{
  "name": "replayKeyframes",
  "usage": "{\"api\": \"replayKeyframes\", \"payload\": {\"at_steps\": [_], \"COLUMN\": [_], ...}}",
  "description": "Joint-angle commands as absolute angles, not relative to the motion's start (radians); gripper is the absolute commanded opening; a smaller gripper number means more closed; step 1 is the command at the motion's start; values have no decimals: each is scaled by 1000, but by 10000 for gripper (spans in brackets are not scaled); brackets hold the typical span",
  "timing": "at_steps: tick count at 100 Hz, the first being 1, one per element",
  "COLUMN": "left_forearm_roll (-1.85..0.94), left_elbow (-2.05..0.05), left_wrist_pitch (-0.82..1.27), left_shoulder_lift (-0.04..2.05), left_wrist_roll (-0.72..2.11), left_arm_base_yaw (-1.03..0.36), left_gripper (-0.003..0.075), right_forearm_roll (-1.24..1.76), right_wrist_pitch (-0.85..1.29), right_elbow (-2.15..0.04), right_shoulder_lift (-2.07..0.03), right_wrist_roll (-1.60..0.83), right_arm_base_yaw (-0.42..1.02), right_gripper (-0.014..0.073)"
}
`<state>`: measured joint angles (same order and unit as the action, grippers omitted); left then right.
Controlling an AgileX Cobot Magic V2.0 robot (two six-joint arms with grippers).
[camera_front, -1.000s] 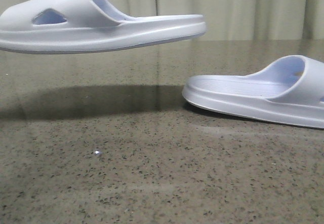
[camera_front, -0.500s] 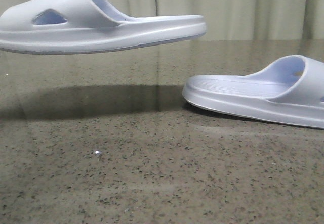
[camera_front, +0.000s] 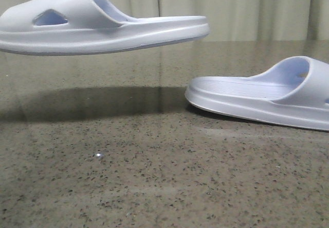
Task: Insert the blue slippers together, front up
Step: 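Grasp the other slipper's sole edge with the right gripper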
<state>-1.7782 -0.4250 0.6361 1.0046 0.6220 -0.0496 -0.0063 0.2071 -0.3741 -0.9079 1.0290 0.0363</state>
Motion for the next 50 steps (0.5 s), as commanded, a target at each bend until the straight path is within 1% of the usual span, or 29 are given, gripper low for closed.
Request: {"api": "replayKeyframes", "payload": {"at_steps": [1, 50], "left_forearm_roll": [-1861, -1861], "left_elbow": [-451, -451], "left_wrist_pitch": [682, 674], "left_shoulder_lift": [997, 997], "left_wrist_roll": [625, 625], "left_arm_base_yaw": [-55, -55], "left_gripper": [18, 16], "right_forearm_roll": [0, 6], "right_wrist_pitch": [178, 186], "right_elbow": [-398, -398], "right_shoulder_lift": [-935, -951], "right_wrist_roll": [1026, 1024], "right_arm_base_yaw": [31, 37], "right_gripper": [381, 381]}}
